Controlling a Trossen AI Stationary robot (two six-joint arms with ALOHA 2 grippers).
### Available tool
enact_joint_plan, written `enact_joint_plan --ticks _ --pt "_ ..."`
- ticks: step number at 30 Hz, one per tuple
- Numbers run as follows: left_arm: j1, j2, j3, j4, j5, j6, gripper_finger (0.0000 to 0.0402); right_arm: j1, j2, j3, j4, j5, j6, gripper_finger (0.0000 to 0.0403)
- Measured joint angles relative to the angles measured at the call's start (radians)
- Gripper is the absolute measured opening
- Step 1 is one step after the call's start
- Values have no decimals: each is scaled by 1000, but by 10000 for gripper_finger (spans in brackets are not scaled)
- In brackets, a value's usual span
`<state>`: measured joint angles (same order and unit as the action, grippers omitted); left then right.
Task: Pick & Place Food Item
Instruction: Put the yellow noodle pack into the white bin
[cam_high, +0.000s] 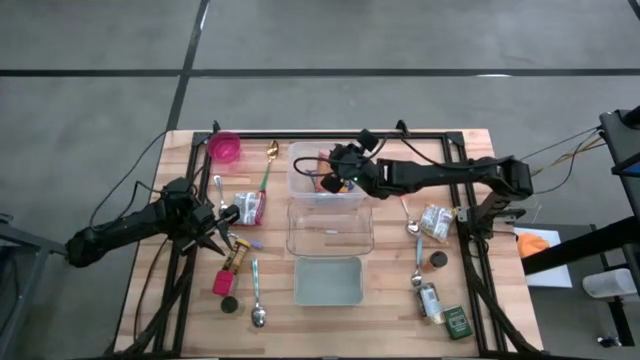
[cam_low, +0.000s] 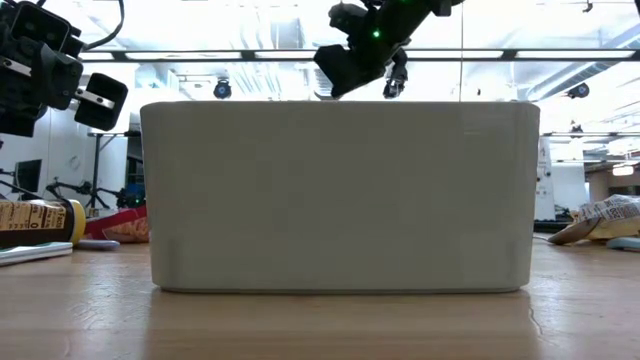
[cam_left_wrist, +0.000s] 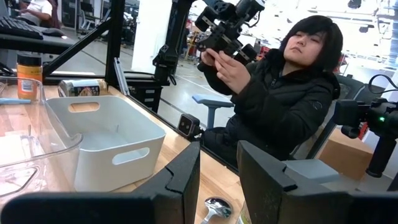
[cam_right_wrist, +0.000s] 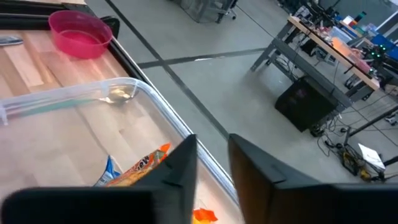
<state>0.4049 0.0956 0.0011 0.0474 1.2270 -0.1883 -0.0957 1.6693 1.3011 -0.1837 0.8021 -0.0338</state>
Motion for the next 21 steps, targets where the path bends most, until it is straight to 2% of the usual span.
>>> enact_joint_plan --ticks 5,9,16,21 --pt "0 0 0 0 0 0 111 4 0 -2 -4 -20 -34 165" --pt "0 0 0 0 0 0 111 4 0 -2 -11 -19 -23 197" --pt "0 0 0 0 0 0 111 4 -7 -2 -46 -9 -22 206" --pt "0 0 0 0 0 0 111 15 -10 -2 -111 111 -19 206"
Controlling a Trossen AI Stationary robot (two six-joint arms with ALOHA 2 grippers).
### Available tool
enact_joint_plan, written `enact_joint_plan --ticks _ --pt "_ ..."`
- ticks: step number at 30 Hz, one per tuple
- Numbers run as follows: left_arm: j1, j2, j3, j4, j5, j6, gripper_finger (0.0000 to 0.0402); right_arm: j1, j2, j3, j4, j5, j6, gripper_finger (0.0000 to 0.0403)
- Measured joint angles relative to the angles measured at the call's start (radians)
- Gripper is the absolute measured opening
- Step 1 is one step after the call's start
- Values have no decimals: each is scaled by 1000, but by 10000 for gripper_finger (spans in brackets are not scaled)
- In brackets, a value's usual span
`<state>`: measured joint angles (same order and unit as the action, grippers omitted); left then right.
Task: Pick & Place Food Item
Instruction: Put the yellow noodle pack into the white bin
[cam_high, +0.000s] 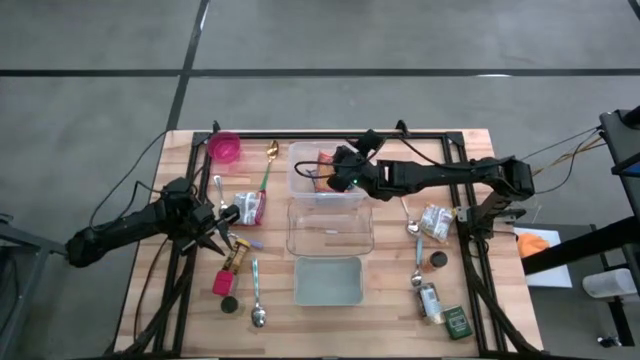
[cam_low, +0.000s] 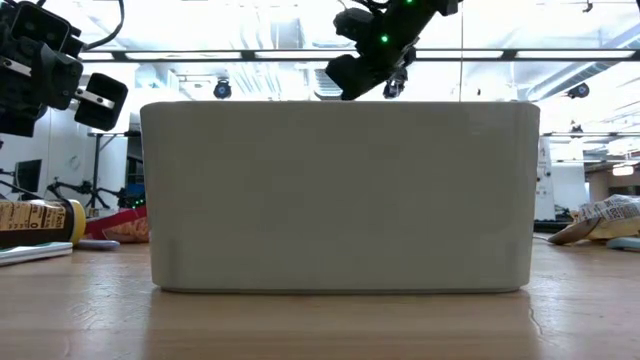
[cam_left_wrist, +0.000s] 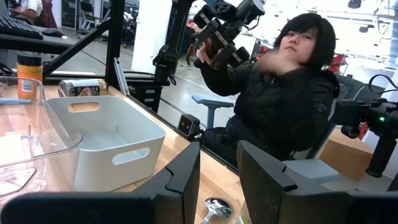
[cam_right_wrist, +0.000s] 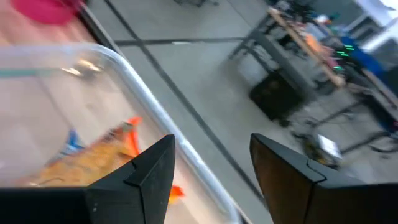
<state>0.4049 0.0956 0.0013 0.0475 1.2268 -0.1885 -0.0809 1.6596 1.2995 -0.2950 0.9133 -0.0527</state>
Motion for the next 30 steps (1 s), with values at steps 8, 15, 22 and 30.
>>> enact_joint_plan --ticks 8,15,22,30 --pt "0 0 0 0 0 0 111 43 -7 0 -85 56 103 206" --pt "0 0 0 0 0 0 111 95 -44 0 -154 58 106 206" --pt "0 0 0 0 0 0 111 178 -143 0 -312 58 167 206" --pt "0 0 0 0 0 0 111 319 -325 0 -608 41 478 206"
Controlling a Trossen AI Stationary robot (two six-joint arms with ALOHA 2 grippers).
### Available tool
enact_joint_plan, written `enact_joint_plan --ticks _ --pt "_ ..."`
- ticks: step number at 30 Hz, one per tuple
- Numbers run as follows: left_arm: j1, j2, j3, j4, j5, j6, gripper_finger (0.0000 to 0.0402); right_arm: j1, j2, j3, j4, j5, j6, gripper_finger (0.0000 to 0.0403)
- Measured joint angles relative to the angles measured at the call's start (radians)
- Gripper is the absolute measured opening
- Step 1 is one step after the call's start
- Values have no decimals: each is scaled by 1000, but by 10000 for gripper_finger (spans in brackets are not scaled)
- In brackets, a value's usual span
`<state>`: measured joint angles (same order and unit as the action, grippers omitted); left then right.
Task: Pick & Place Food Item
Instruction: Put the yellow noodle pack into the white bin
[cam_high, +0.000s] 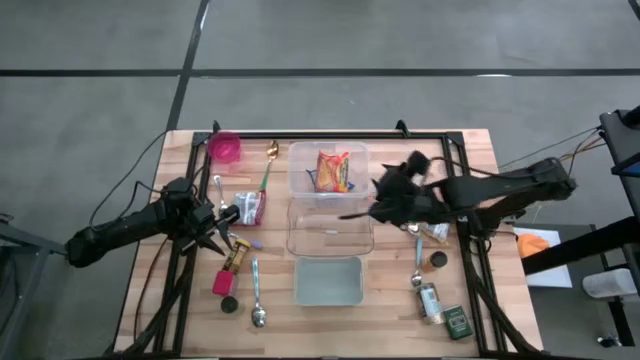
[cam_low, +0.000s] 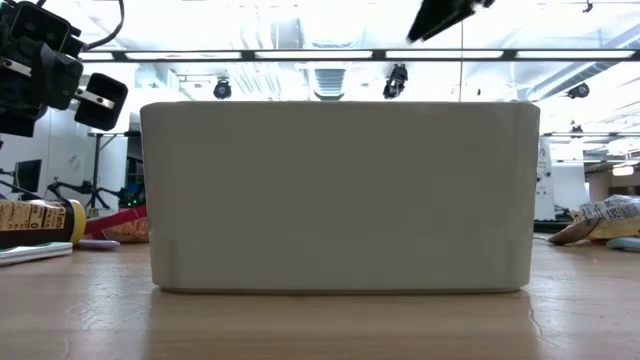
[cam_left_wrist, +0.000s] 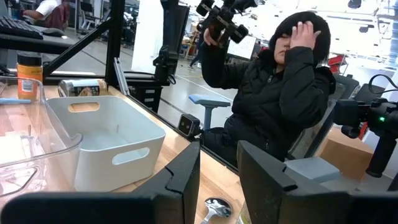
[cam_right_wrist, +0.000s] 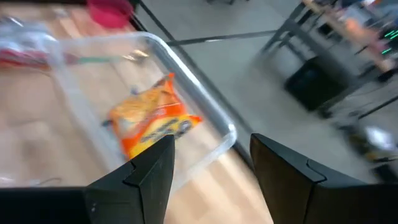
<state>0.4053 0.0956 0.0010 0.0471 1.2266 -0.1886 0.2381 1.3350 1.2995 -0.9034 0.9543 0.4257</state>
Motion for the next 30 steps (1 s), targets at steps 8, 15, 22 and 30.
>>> enact_joint_plan --ticks 8,15,22,30 --pt "0 0 0 0 0 0 111 85 -156 0 -46 -186 144 206" --pt "0 0 0 0 0 0 111 92 -189 0 -75 -216 161 206" --pt "0 0 0 0 0 0 111 89 -170 0 -323 -391 467 206" --pt "0 0 0 0 0 0 111 89 -54 0 -656 -601 531 206"
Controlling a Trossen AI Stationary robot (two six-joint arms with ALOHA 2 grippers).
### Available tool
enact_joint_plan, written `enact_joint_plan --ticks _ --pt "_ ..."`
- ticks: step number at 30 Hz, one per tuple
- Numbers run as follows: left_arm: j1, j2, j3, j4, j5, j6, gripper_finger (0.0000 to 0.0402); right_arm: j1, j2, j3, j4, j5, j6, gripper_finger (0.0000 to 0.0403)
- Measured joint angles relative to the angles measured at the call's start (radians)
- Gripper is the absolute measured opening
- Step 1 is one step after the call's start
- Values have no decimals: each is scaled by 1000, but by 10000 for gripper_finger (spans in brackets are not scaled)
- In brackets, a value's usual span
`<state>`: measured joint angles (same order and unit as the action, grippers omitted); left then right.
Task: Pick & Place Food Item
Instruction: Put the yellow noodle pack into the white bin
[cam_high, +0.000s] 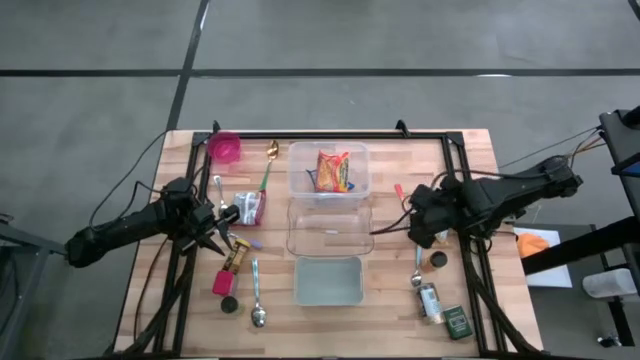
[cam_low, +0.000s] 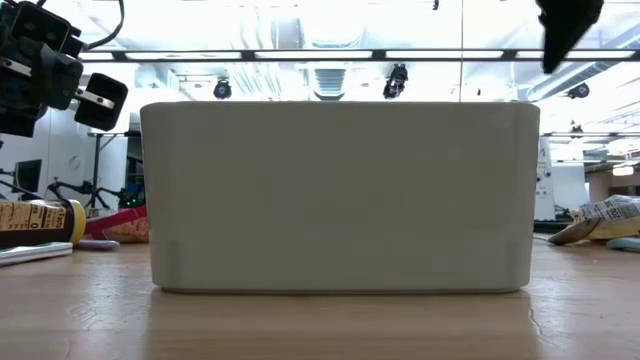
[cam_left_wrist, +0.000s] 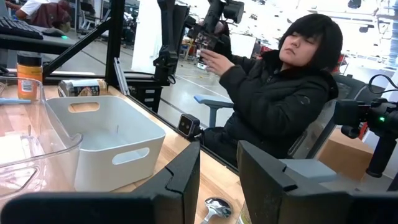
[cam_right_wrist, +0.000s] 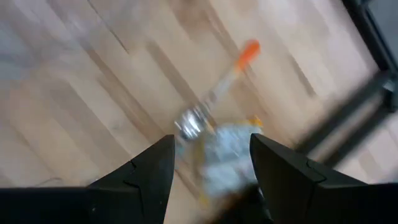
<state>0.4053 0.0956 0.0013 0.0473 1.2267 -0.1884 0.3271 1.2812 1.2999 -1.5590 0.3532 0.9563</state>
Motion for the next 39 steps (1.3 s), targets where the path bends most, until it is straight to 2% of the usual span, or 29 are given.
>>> enact_joint_plan --ticks 7,13,16,21,25,39 --pt "0 0 0 0 0 0 111 0 121 0 -14 -22 -58 206" --pt "0 0 0 0 0 0 111 0 225 -1 -14 -86 -285 206" --pt "0 0 0 0 0 0 111 0 266 -3 -11 -102 -331 206" --pt "0 0 0 0 0 0 111 -5 283 -27 -12 -107 -397 206" --pt "0 0 0 0 0 0 111 -32 276 -84 0 -167 -396 206" --pt "0 0 0 0 0 0 111 -151 264 -335 221 -197 -567 206"
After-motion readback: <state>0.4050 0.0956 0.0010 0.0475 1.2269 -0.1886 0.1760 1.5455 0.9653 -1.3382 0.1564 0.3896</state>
